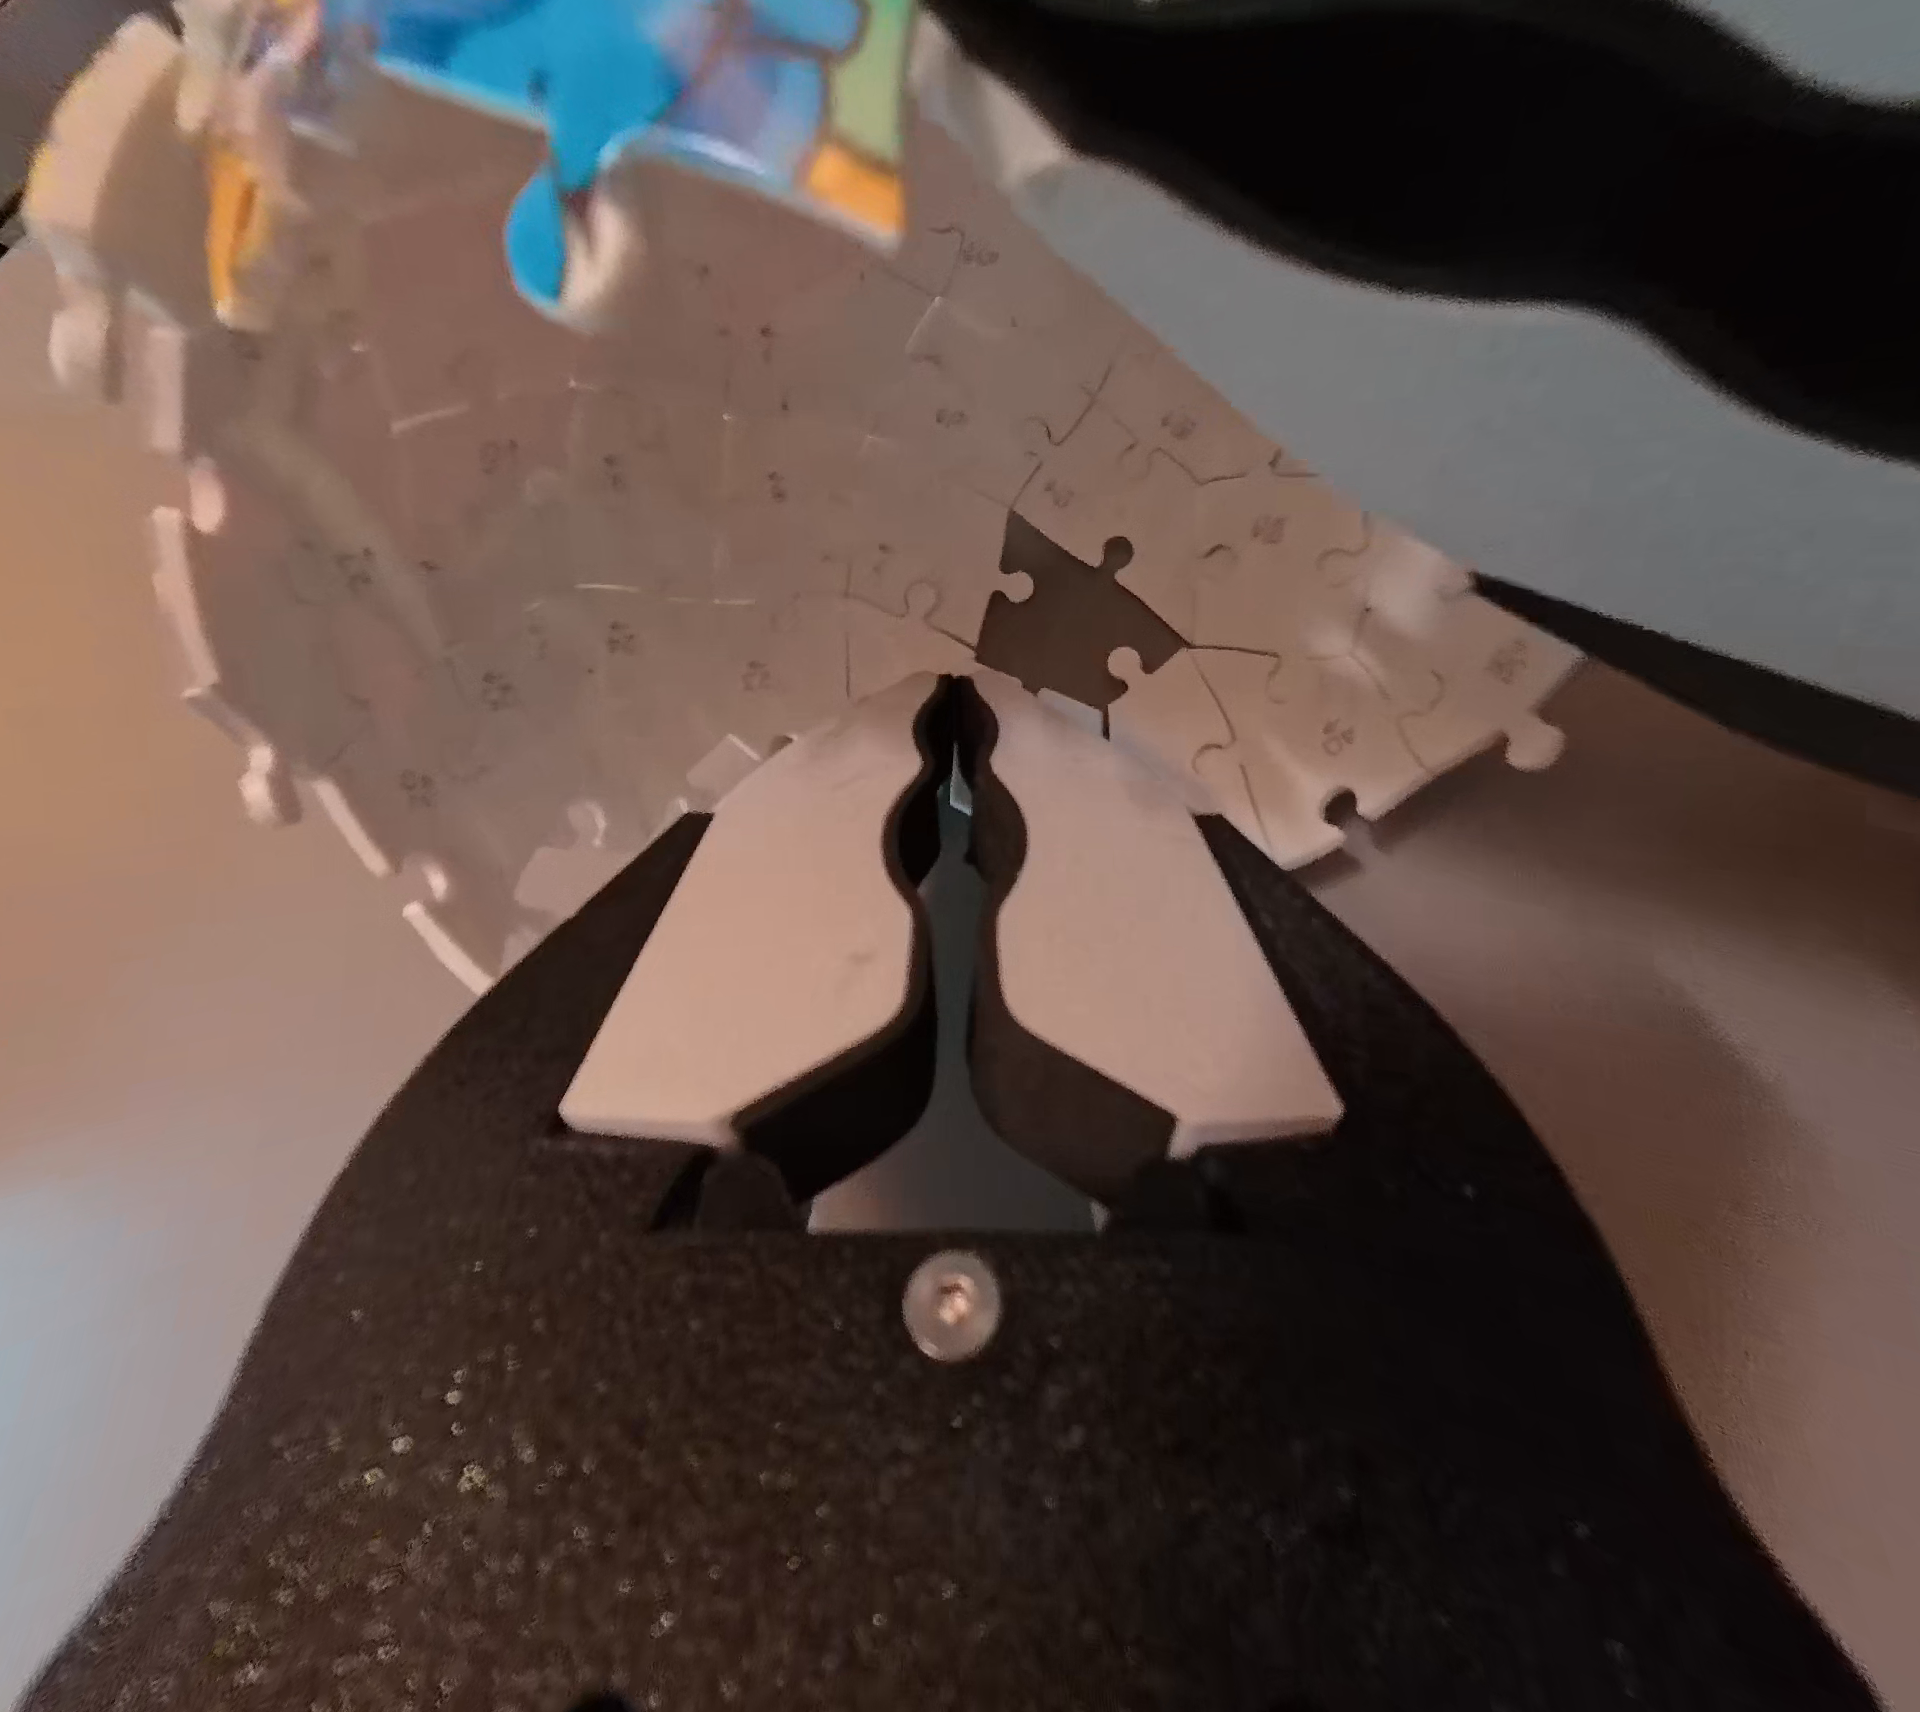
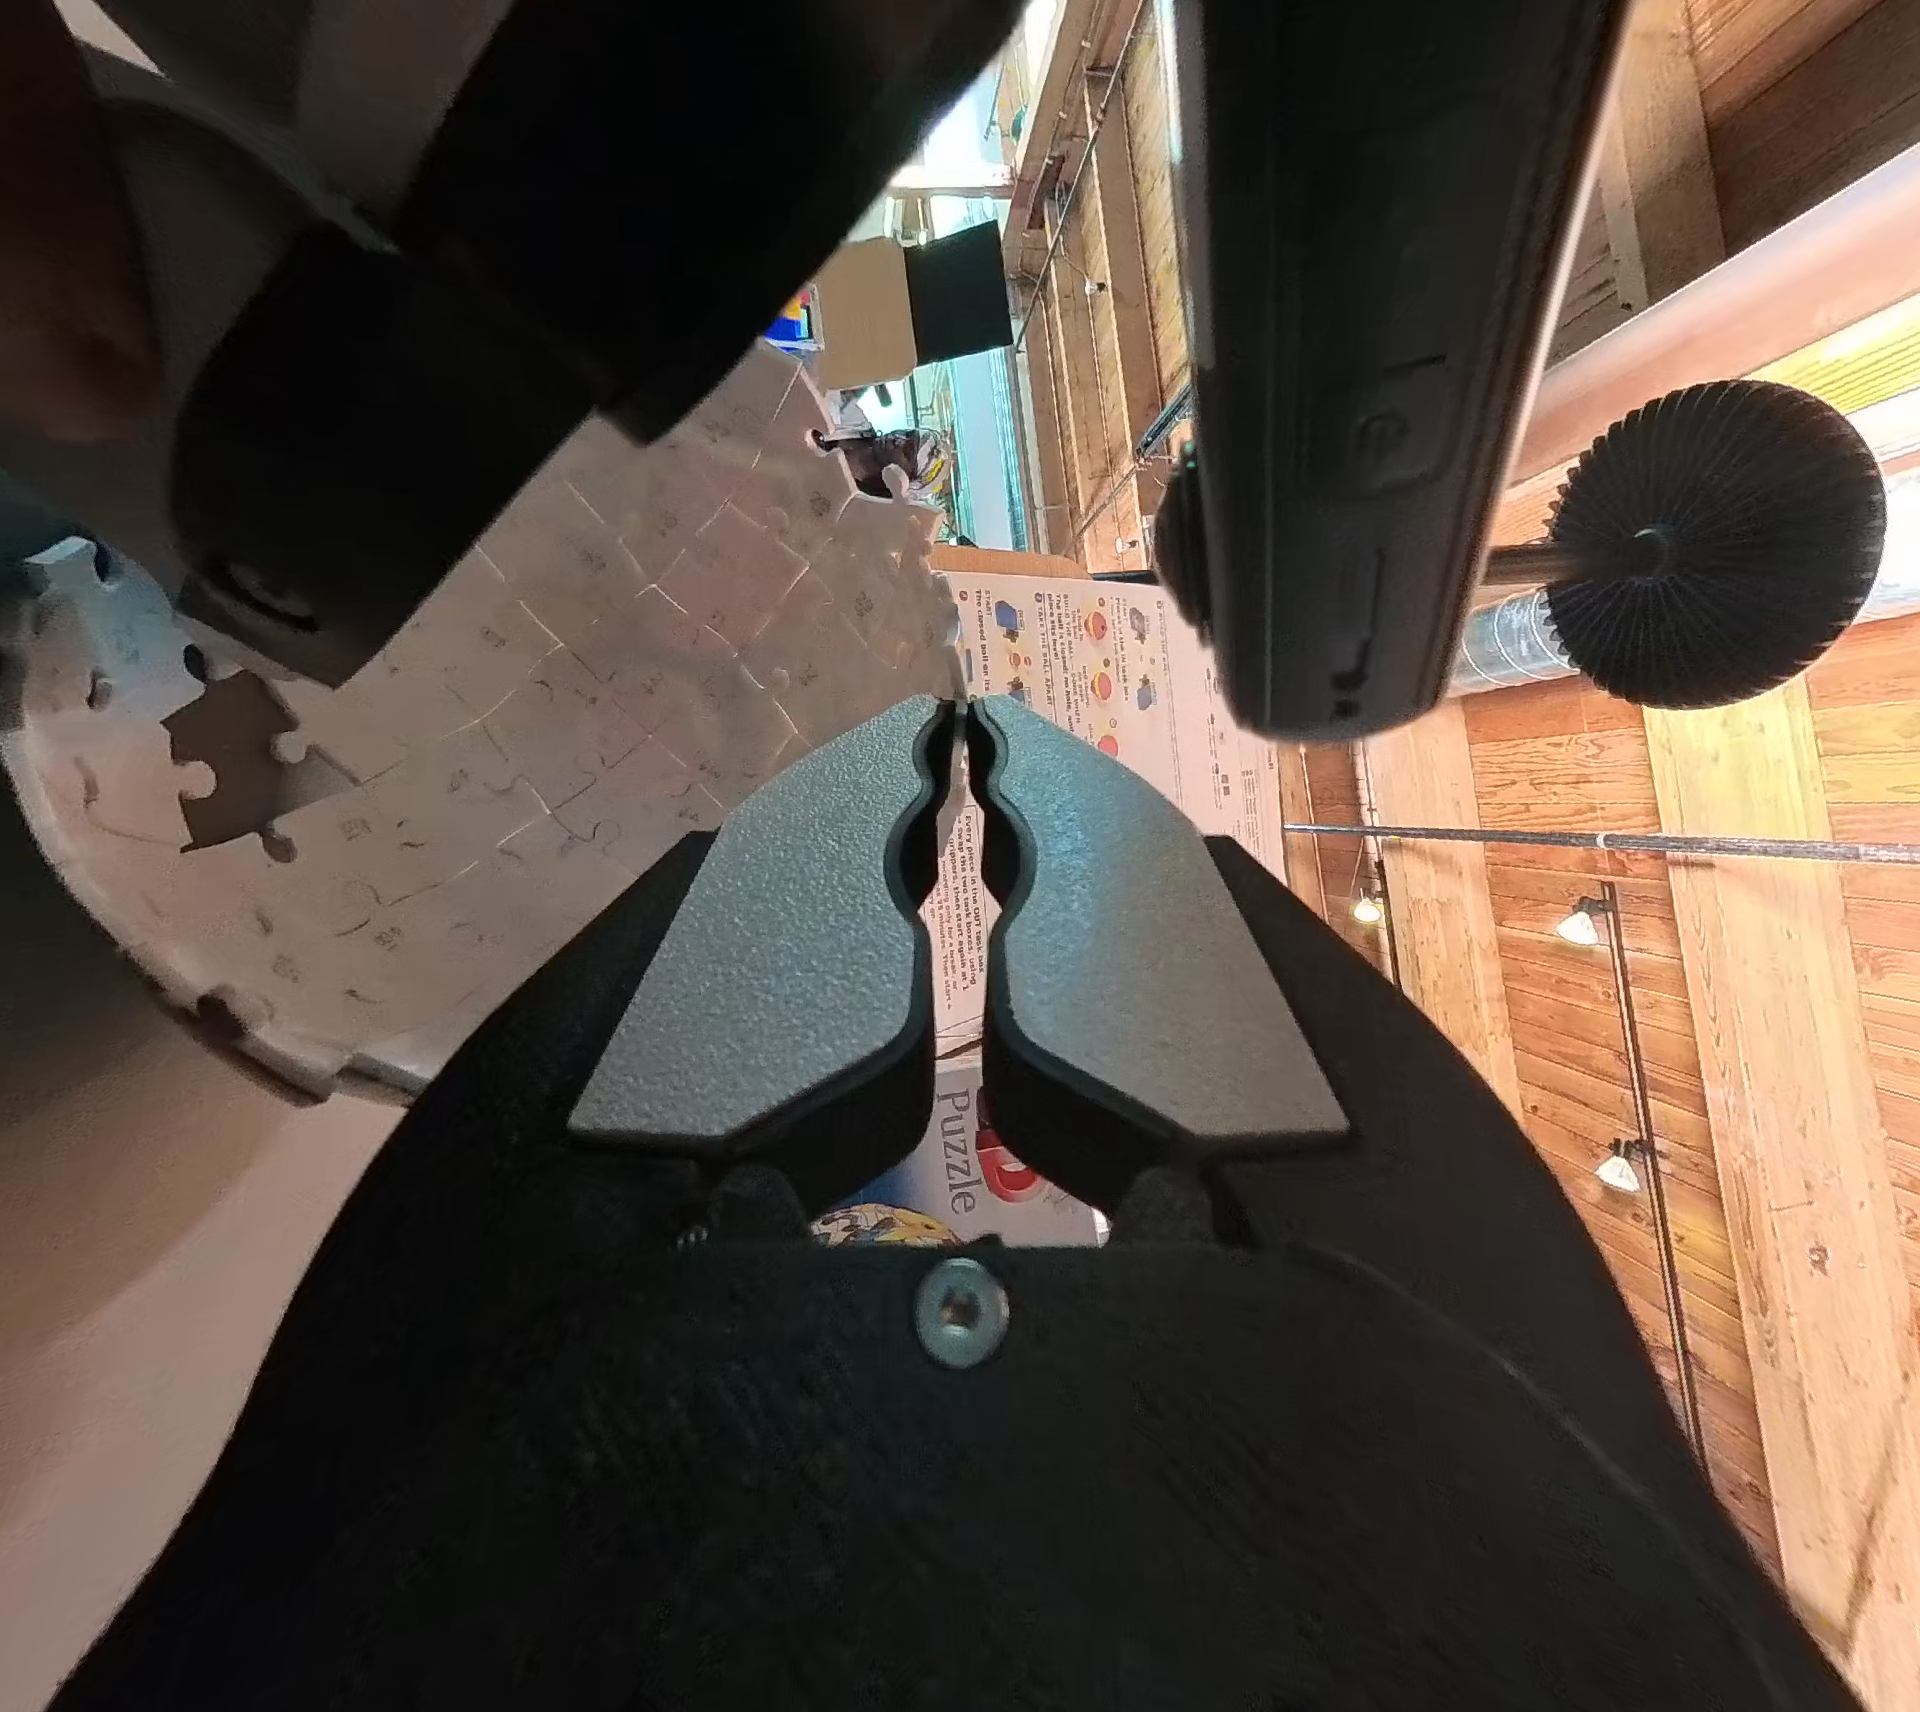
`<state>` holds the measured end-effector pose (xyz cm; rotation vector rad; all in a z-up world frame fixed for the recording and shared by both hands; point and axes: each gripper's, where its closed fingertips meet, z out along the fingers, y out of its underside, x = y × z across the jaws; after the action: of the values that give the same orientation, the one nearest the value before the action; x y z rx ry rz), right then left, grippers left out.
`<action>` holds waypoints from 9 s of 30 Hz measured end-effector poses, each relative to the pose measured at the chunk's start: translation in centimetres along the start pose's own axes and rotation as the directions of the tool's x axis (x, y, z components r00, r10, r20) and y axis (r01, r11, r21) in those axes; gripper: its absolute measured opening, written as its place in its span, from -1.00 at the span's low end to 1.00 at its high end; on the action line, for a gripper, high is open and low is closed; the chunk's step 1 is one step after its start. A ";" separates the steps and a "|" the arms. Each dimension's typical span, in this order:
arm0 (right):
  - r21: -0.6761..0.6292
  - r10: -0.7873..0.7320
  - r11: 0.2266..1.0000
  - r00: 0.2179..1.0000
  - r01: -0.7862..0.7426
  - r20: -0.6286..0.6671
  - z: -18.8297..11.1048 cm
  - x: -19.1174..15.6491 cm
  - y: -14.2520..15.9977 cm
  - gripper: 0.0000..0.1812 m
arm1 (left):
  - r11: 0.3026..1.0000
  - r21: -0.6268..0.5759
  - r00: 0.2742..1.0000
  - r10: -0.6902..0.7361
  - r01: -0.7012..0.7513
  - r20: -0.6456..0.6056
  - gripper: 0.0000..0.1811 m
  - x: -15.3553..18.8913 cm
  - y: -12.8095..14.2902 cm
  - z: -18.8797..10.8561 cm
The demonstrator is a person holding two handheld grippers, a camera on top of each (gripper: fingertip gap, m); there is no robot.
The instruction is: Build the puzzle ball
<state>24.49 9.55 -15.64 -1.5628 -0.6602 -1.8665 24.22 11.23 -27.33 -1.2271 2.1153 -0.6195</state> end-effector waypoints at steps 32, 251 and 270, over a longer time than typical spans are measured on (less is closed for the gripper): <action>0.032 0.011 0.999 1.000 -0.011 0.001 -0.1 0.0 -0.3 -0.98 | 0.999 0.043 0.999 0.016 -0.017 0.032 -1.00 -1.5 0.6 -1.6; 0.013 0.204 0.978 0.971 -0.207 0.124 0.7 -0.3 0.5 -0.97 | 0.996 0.050 0.997 0.074 -0.074 0.002 -1.00 -1.7 -0.4 0.6; 0.000 0.242 0.970 0.968 -0.243 0.064 0.4 0.0 0.9 -0.97 | 0.998 0.057 1.000 0.015 -0.015 -0.010 -0.82 -2.6 1.3 -2.7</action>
<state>25.36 9.19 -15.55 -1.6244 -0.4788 -1.6376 22.51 14.38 -25.57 -1.1786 2.0994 -0.6760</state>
